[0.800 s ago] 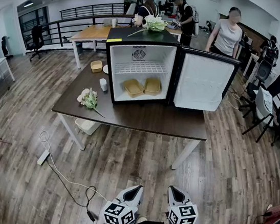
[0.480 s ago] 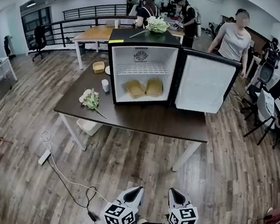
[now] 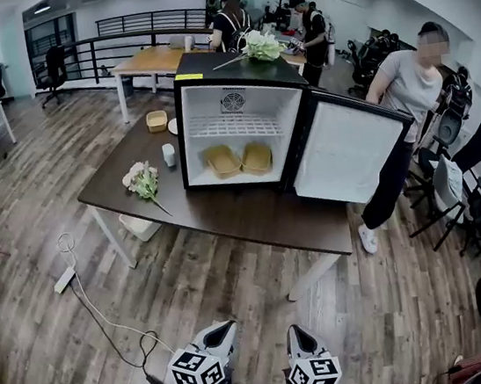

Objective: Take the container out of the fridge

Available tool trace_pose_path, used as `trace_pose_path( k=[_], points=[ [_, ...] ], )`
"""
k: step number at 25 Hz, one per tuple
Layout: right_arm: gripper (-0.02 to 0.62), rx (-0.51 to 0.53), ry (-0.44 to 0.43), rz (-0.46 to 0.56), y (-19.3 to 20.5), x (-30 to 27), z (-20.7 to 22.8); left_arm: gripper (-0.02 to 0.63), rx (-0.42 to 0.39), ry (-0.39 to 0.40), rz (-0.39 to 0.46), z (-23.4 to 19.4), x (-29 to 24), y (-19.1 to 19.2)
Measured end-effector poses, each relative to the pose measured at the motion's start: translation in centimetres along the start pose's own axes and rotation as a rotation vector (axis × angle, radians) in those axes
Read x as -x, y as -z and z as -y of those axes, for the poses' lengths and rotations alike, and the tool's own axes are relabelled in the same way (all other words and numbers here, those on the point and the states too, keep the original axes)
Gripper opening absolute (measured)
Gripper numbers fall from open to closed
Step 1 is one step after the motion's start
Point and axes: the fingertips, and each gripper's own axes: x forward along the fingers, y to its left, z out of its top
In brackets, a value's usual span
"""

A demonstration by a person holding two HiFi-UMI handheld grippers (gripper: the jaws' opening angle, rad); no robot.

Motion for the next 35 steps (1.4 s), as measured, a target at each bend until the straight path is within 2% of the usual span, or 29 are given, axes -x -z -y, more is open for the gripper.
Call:
trace_pose_path(
  k=[7,12,21,24,29,35],
  points=[
    [0.008,0.001,0.029,0.005,-2.5,-4.9,0.7,0.008,0.01,0.0,-0.009,-3.9,-3.7,-2.6],
    [0.008,-0.035,0.064,0.008,-3.8,-8.6,0.5,0.008,0.03,0.007,-0.031,-7.5,-5.8,-5.0],
    [0.008,-0.06,0.152,0.047,-6.0,-14.4,-0.5,0.008,-0.043,0.068,-0.037,-13.0,-9.6,-10.1],
    [0.008,-0.06,0.161,0.056,-6.6,-16.1,-1.2,0.008,-0.054,0.063,-0.038,-14.7,-10.4,-11.3],
    [0.008,-0.057,0.167,0.052,-7.4,-17.6,-1.3,0.008,-0.093,0.058,-0.041,-15.8,-11.2,-12.2],
    [0.008,-0.071,0.152,0.028,-7.6,-19.9,-1.0,0.008,-0.076,0.042,-0.055,-17.0,-12.6,-12.4]
  ],
)
